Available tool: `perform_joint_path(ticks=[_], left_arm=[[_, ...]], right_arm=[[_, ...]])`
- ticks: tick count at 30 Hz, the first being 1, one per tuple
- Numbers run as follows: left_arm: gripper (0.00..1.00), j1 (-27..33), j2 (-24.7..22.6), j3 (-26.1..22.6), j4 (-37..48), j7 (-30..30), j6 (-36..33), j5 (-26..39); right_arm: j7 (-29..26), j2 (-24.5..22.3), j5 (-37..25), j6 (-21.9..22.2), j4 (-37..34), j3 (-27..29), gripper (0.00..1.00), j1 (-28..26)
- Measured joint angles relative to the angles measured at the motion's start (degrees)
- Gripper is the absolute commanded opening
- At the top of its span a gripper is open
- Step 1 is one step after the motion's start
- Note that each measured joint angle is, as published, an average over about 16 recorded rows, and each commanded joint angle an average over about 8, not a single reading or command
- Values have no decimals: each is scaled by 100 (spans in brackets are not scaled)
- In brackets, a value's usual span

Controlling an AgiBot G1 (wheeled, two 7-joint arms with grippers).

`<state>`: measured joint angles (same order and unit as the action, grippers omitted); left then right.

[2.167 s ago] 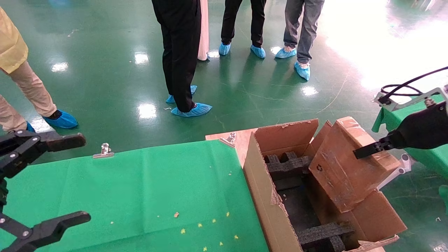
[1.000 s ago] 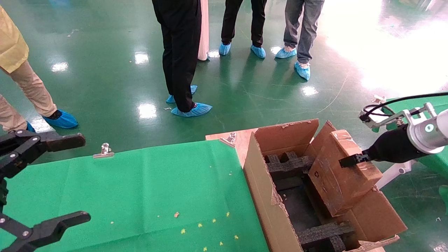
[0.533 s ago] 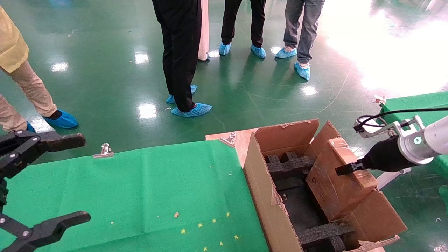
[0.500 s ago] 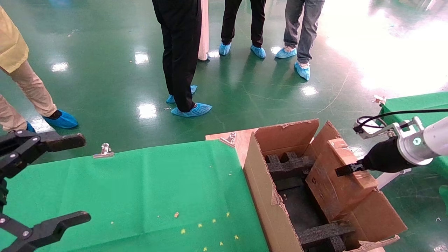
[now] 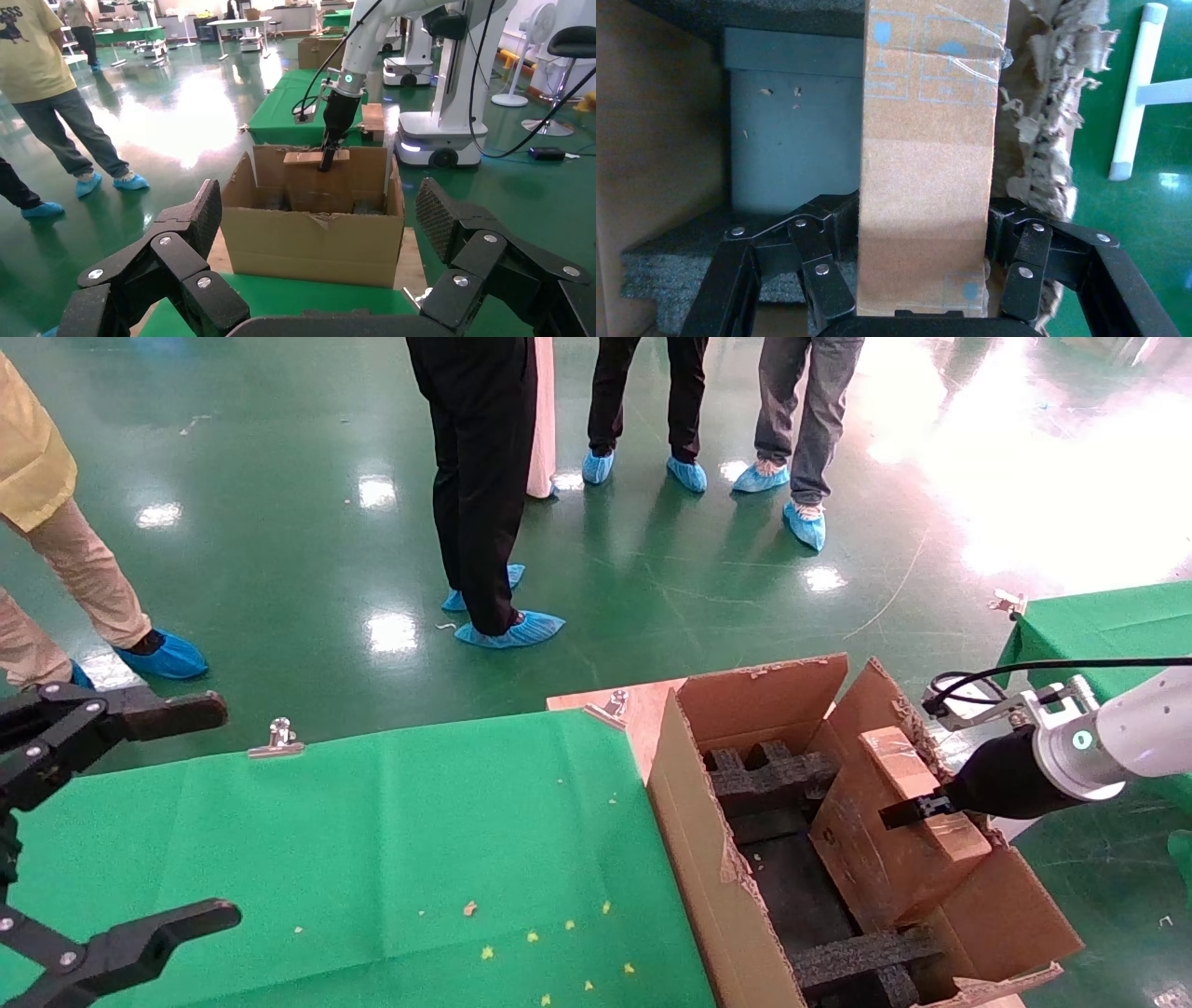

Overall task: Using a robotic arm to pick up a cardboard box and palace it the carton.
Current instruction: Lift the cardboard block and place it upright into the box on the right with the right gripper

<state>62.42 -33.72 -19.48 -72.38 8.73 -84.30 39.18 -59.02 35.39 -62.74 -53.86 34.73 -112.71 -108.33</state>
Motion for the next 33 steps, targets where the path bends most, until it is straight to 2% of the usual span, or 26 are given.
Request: perform_joint_path(ticks=[12, 33], left_arm=[[100, 0, 0, -1, 0, 0, 0, -1], [100, 1, 1, -3, 0, -1, 1, -2]], right_arm=[[132, 296, 181, 4, -454, 38, 0, 382], [478, 744, 482, -249, -1339, 147, 0, 868]])
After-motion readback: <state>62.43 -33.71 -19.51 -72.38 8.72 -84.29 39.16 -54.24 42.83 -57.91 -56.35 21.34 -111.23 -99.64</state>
